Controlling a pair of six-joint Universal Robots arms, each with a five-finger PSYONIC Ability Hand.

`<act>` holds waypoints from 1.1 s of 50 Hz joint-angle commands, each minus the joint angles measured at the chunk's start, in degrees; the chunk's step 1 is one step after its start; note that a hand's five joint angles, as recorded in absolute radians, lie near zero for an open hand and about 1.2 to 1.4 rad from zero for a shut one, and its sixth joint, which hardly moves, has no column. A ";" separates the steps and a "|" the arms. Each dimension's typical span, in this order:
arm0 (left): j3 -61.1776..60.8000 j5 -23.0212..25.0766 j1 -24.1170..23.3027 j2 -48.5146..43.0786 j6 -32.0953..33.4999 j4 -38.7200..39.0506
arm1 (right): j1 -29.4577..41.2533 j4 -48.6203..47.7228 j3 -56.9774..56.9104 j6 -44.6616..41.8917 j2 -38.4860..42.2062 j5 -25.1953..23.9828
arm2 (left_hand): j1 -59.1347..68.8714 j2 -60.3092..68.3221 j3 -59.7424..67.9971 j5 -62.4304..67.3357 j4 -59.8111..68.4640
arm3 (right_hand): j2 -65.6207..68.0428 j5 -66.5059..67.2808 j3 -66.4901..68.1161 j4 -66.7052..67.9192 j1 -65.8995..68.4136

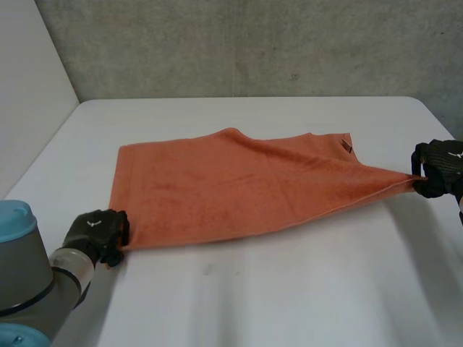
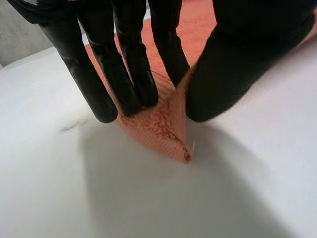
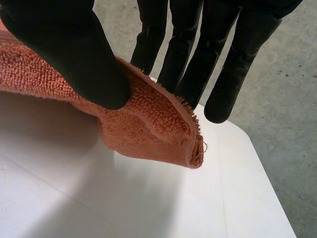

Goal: Fold the laundry

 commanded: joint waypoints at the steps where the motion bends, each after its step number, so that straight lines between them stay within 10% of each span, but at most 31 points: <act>1: 0.00 -1.30 0.81 4.70 0.00 1.22 | 0.35 0.74 0.13 -0.18 -0.62 -0.35 | 19.28 19.72 19.94 19.85 19.73 | 12.30 14.52 12.11 11.69 24.92; 24: 0.97 2.73 5.12 29.94 12.39 -13.71 | -5.36 48.90 -5.22 -37.96 -18.02 -2.10 | 19.28 19.72 19.94 19.85 19.73 | 12.30 14.52 12.11 11.69 24.92; 55: 29.07 4.76 4.06 -15.66 18.89 4.39 | 10.72 10.41 -26.85 -33.49 21.53 4.58 | 19.28 19.72 19.94 19.85 19.73 | 12.30 14.52 12.11 11.69 24.92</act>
